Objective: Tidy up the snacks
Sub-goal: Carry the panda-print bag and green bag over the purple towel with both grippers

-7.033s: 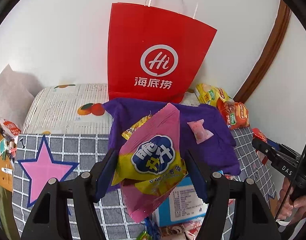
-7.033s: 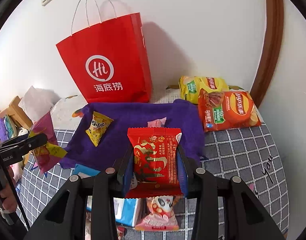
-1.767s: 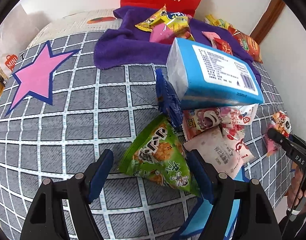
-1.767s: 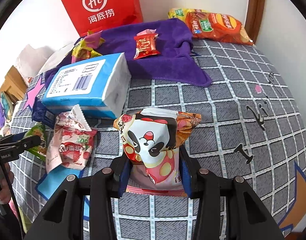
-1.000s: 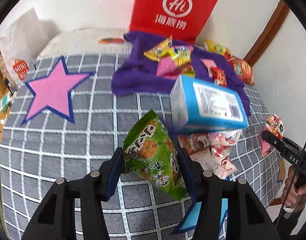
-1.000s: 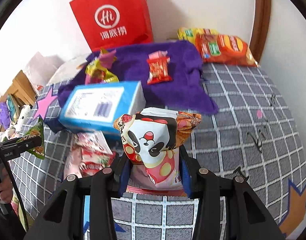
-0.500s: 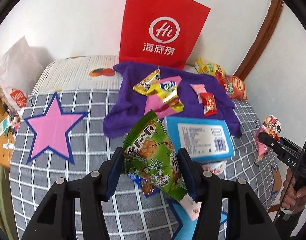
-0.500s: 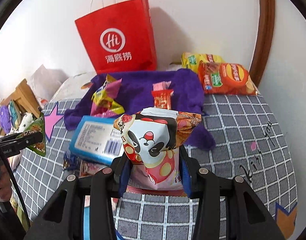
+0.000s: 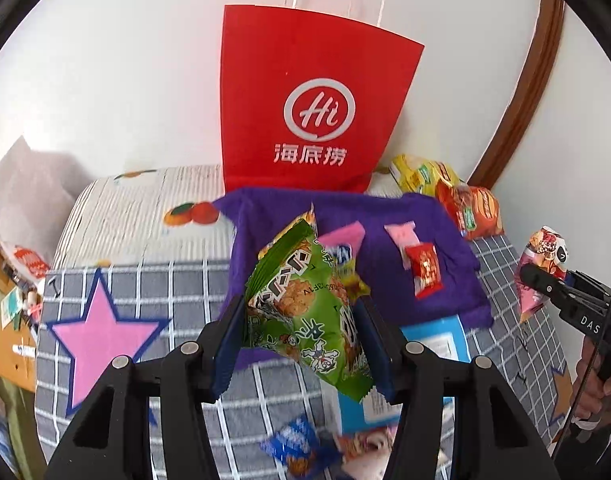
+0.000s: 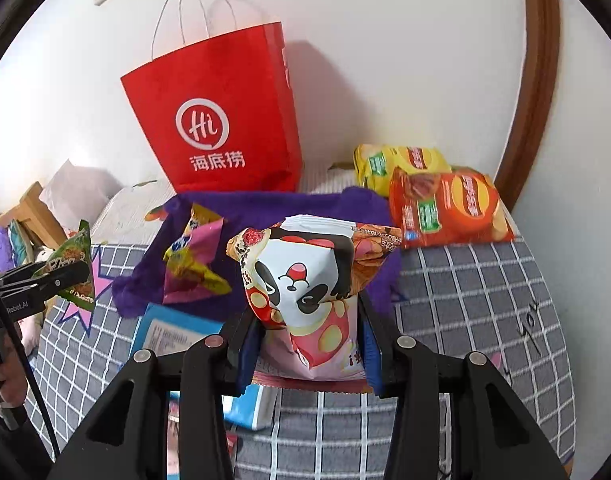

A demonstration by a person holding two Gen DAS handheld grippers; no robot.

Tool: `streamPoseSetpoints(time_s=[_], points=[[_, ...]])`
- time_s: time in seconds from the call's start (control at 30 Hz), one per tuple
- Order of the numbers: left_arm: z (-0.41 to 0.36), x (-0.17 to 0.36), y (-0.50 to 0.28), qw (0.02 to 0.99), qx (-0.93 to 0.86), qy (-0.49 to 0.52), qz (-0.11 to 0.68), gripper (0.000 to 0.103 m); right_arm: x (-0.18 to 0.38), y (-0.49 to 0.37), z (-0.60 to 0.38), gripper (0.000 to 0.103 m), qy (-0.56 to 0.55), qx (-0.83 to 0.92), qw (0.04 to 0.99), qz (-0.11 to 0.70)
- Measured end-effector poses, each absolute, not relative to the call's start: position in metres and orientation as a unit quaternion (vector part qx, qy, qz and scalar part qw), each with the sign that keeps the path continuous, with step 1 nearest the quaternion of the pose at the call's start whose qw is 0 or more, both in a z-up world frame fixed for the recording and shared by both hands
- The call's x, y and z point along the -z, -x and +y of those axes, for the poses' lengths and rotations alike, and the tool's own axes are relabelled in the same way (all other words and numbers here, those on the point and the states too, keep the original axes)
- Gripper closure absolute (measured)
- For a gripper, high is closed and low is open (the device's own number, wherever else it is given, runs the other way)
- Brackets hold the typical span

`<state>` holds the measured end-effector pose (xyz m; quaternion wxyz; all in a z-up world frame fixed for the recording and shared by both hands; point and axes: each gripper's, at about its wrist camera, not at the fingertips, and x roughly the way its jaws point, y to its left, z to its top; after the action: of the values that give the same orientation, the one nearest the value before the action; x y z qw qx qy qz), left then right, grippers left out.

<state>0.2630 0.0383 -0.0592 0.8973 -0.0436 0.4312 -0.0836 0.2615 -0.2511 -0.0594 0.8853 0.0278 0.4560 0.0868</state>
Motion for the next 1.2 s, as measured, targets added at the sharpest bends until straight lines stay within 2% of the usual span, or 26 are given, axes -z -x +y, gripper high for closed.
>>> streamPoseSetpoints(time_s=[0.63,0.97,1.2], points=[[0.024,0.072,-0.339,0.898,0.078,0.046,0.43,0.05,0.089,-0.349,-0.237,0.06,-0.016,-0.102,0.875,0.473],[0.023,0.085,-0.346,0.892,0.088,0.044,0.441,0.05,0.092,-0.365,-0.221,0.06,-0.011,-0.133,0.885,0.446],[0.029,0.091,-0.352,0.889,0.081,0.047,0.449,0.05,0.106,-0.371,-0.223,0.06,0.0,-0.132,0.872,0.471]])
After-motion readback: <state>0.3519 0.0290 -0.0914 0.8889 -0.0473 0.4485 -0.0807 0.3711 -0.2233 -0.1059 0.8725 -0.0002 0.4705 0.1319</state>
